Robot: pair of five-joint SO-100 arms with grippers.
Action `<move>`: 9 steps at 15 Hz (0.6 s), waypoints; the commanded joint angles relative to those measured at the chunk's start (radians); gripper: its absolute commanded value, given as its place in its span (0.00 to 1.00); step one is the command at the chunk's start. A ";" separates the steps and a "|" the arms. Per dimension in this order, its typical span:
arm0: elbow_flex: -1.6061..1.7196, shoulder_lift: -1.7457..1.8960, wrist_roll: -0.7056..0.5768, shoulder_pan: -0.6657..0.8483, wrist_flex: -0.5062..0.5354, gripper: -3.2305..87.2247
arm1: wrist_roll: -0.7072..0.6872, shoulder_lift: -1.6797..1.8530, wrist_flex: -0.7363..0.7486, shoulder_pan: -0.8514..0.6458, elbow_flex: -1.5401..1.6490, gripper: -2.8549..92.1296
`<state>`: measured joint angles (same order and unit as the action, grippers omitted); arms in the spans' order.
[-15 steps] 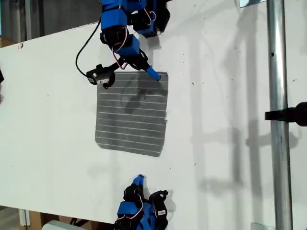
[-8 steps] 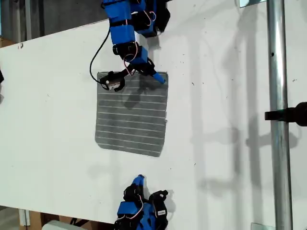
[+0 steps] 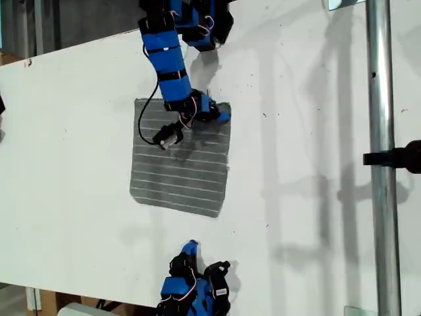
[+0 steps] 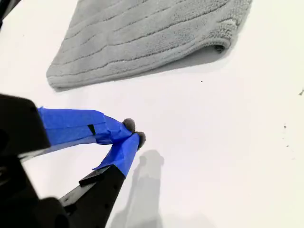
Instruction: Grasp corners of a towel and fold twice.
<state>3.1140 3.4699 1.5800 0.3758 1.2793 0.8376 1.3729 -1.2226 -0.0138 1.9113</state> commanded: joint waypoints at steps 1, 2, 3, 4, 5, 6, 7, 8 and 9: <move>0.006 0.006 0.006 0.000 -0.005 0.01 | 0.006 -0.120 -0.057 -0.002 -0.123 0.03; 0.006 0.006 0.006 0.000 -0.005 0.01 | 0.012 -0.083 -0.035 0.008 -0.092 0.03; 0.006 0.006 0.005 -0.002 -0.008 0.01 | 0.014 -0.038 -0.018 0.012 -0.063 0.03; 0.006 0.006 -0.005 -0.014 -0.021 0.01 | 0.011 -0.009 -0.008 0.015 -0.048 0.03; 0.000 0.006 -0.029 -0.041 -0.072 0.01 | 0.011 0.008 0.017 0.009 -0.028 0.03; -0.028 0.002 -0.049 -0.067 -0.130 0.00 | 0.011 0.020 0.055 0.005 -0.005 0.03; -0.098 -0.063 -0.057 -0.081 -0.173 0.00 | 0.009 0.023 0.066 0.000 -0.002 0.03; -0.225 -0.256 -0.086 -0.083 -0.212 0.00 | 0.006 0.028 0.075 -0.009 -0.002 0.03; -0.400 -0.546 -0.141 -0.089 -0.255 0.00 | 0.005 0.029 0.080 -0.015 -0.002 0.03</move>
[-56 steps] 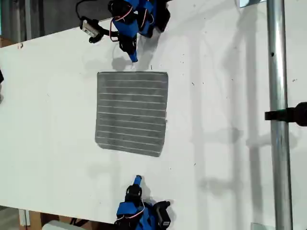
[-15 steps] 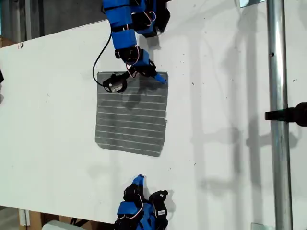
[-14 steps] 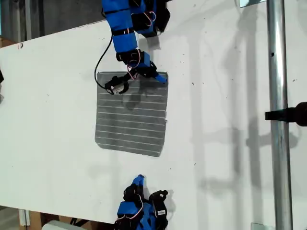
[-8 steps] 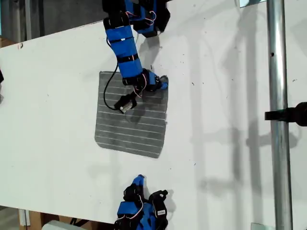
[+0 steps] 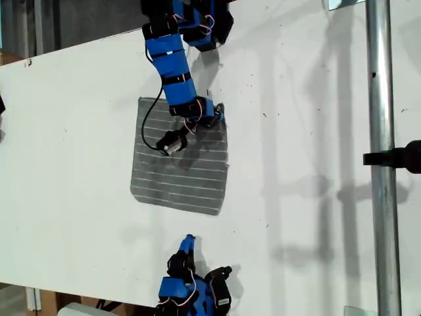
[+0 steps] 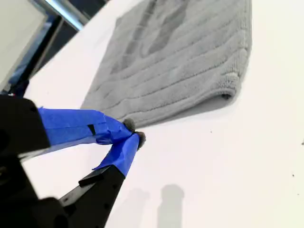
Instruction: Grasp corners of a towel and fold twice.
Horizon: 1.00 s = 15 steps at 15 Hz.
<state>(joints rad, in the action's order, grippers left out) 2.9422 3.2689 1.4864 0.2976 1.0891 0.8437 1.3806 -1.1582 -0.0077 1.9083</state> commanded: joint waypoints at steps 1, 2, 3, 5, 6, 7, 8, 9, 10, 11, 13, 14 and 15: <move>-0.420 -0.632 -0.109 -0.040 -0.084 0.00 | -0.002 0.023 0.021 -0.025 0.002 0.03; -0.592 -0.871 -0.218 -0.061 -0.103 0.00 | -0.003 0.025 0.026 -0.028 0.002 0.03; -0.735 -1.058 -0.353 -0.075 -0.107 0.00 | -0.003 0.025 0.026 -0.031 0.000 0.03; -1.011 -1.401 -0.514 -0.103 -0.005 0.00 | -0.003 0.026 0.026 -0.028 0.003 0.03; -1.101 -1.534 -0.575 -0.124 0.014 0.01 | -0.003 0.026 0.026 -0.028 0.003 0.03; -1.166 -1.638 -0.583 -0.140 0.044 0.15 | -0.003 0.026 0.026 -0.028 0.003 0.03; -1.203 -1.710 -0.634 -0.160 0.054 0.38 | 0.000 0.026 0.026 -0.029 0.006 0.03; -1.270 -1.804 -0.704 -0.187 0.101 0.40 | 0.000 0.028 0.026 -0.031 0.006 0.03; -1.327 -1.896 -0.736 -0.206 0.146 0.41 | 0.003 0.028 0.028 -0.031 0.008 0.03; -1.368 -1.985 -0.746 -0.218 0.169 0.40 | 0.003 0.028 0.028 -0.031 0.009 0.03; -1.450 -2.063 -0.689 -0.204 0.219 0.01 | 0.005 0.031 0.029 -0.037 0.012 0.03; -1.424 -1.994 -0.672 -0.175 0.215 0.01 | 0.005 0.032 0.029 -0.040 0.014 0.03; -1.425 -1.905 -0.675 -0.152 0.252 0.00 | 0.003 0.032 0.031 -0.041 0.014 0.03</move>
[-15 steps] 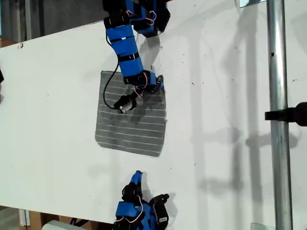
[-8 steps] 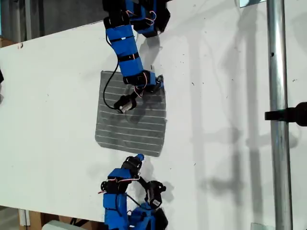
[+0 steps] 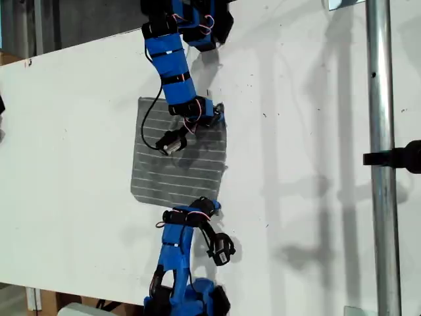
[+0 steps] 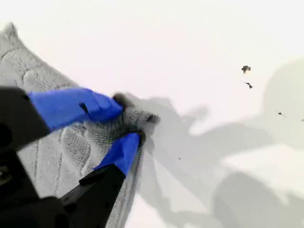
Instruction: Grasp corners of a towel and fold twice.
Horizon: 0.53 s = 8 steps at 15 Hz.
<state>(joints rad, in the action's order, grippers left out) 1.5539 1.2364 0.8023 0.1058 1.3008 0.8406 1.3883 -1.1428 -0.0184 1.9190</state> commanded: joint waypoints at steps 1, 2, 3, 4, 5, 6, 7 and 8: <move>-0.072 0.195 0.012 0.064 0.104 0.00 | 0.008 0.026 0.015 -0.031 0.005 0.03; -0.100 0.247 0.000 0.086 0.153 0.00 | 0.008 0.026 0.015 -0.031 0.006 0.03; -0.112 0.278 -0.026 0.104 0.184 0.00 | 0.008 0.026 0.015 -0.037 0.006 0.03; -0.117 0.285 -0.040 0.118 0.206 0.03 | 0.006 0.029 0.018 -0.040 0.008 0.03; -0.118 0.287 -0.035 0.126 0.230 0.07 | 0.003 0.031 0.018 -0.043 0.009 0.03; -0.109 0.301 -0.012 0.133 0.244 0.02 | 0.002 0.031 0.021 -0.044 0.009 0.03; -0.072 0.348 -0.009 0.135 0.215 0.01 | 0.002 0.034 0.021 -0.044 0.012 0.03; -0.037 0.396 -0.002 0.141 0.192 0.00 | 0.005 0.037 0.023 -0.041 0.014 0.03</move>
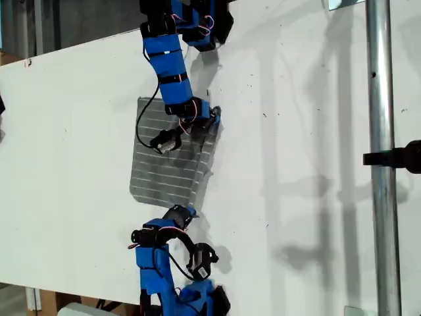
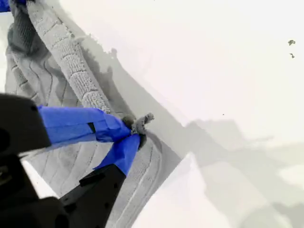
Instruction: Grasp corners of a towel and fold twice.
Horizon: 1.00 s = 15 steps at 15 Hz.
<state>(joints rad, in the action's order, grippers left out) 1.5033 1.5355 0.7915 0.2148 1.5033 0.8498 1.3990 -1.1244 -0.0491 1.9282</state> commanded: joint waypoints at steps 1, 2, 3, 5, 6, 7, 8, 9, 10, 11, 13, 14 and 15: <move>0.043 0.130 0.009 0.038 -0.021 0.00 | -0.002 0.037 0.011 -0.006 0.012 0.03; 0.071 0.166 0.015 0.037 -0.028 0.00 | 0.002 0.049 0.023 0.012 0.018 0.03; 0.104 0.212 0.026 0.028 -0.040 0.00 | 0.008 0.057 0.021 0.034 0.014 0.03; 0.149 0.291 0.044 0.020 -0.046 0.00 | 0.012 0.092 0.002 0.046 0.017 0.03; 0.155 0.316 0.048 0.020 -0.043 0.00 | 0.012 0.129 -0.017 0.048 0.014 0.03; 0.152 0.324 0.046 0.021 -0.037 0.00 | 0.012 0.189 -0.044 0.057 0.000 0.03; 0.149 0.322 0.043 0.012 -0.031 0.00 | 0.012 0.258 -0.077 0.075 -0.018 0.03; 0.161 0.321 0.049 -0.009 -0.034 0.00 | 0.012 0.318 -0.126 0.114 -0.064 0.03; 0.170 0.311 0.058 -0.040 -0.046 0.00 | 0.012 0.357 -0.179 0.163 -0.132 0.03; 0.169 0.298 0.067 -0.055 -0.055 0.00 | 0.009 0.364 -0.229 0.198 -0.216 0.03; 0.117 0.268 0.032 -0.018 -0.071 0.00 | -0.043 0.407 -0.230 0.153 -0.328 0.03; 0.058 0.236 -0.012 0.031 -0.086 0.00 | -0.075 0.451 -0.195 0.067 -0.325 0.03; -0.018 0.184 -0.057 0.086 -0.086 0.00 | -0.121 0.460 -0.198 -0.025 -0.325 0.03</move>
<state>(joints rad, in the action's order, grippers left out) 1.5999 1.7518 0.7808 0.2270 1.4312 0.7747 1.7917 -1.3361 0.0337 1.6705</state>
